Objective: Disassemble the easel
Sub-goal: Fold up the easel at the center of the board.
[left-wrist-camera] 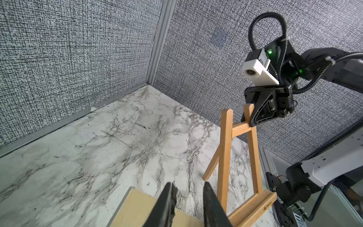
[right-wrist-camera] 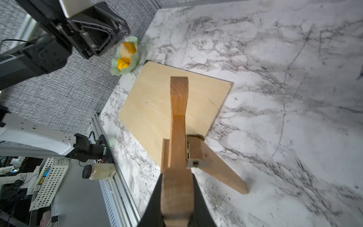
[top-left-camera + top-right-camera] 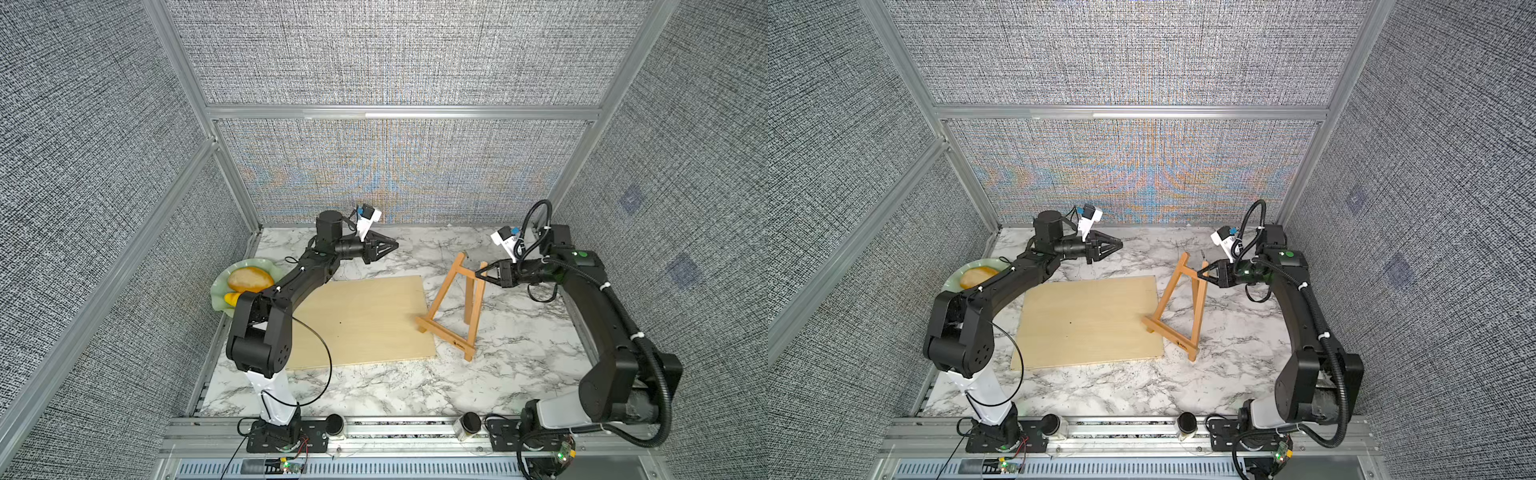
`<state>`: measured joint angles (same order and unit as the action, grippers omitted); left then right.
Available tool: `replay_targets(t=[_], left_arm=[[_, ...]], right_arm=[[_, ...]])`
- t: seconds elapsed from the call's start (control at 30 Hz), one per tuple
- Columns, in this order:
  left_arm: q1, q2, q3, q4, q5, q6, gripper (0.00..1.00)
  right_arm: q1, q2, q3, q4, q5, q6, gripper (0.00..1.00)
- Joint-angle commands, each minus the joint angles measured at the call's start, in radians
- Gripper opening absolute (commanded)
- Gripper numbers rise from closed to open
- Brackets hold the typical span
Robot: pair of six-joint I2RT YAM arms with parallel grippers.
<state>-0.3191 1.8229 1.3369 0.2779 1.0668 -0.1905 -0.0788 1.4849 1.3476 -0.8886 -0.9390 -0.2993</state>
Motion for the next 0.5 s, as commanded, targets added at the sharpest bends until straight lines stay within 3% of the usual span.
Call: replay_targets(t=[0.0,0.2,0.47], left_arm=[[0.0,0.01,0.009,0.002,0.018,0.011,0.29],[0.0,0.024,0.024,-0.031,0.018,0.037,0.29],[0.0,0.032,0.033,-0.048,0.016,0.051,0.28]], right_arm=[[-0.038,0.049,0.013,-0.131,-0.073,-0.133,0.0],[-0.129,0.135,0.045,-0.164,-0.076,-0.172,0.0],[-0.168,0.254,0.077,-0.064,-0.029,-0.083,0.0]])
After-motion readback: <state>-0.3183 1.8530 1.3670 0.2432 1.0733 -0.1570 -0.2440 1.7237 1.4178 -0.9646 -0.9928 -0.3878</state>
